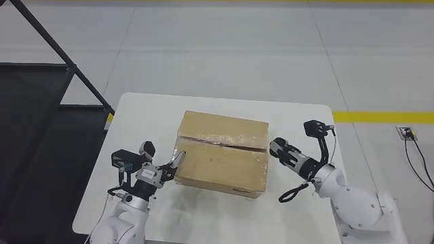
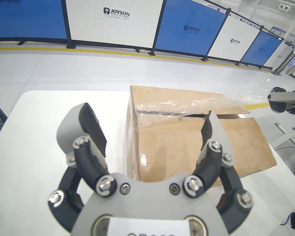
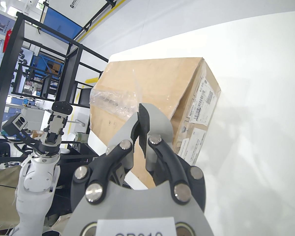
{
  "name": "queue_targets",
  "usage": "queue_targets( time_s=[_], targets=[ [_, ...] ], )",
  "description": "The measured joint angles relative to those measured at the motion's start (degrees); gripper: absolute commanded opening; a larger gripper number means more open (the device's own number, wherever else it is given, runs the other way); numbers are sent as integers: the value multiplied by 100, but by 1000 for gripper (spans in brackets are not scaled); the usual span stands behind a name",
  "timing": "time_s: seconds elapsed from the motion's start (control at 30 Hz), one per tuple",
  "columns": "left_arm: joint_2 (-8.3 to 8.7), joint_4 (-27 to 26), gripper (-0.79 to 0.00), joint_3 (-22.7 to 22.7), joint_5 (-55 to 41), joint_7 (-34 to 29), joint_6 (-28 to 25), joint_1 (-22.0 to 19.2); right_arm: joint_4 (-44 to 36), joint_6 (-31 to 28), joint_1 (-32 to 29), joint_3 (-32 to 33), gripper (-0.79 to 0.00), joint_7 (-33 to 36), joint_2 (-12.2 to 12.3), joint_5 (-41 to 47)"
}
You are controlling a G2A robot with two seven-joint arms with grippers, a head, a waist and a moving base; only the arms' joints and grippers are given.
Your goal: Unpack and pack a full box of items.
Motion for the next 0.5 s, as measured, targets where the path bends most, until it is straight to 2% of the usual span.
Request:
queue_targets(
  time_s=[0.27,0.5],
  targets=[
    [20,-7,0,81,72,-57,15,-51,208,-280,-320,110,-785,-303,38,271],
    [37,4,0,115,77,-77,28,-64,545,-279,-277,-39,-785,-631,46,218]
  ],
)
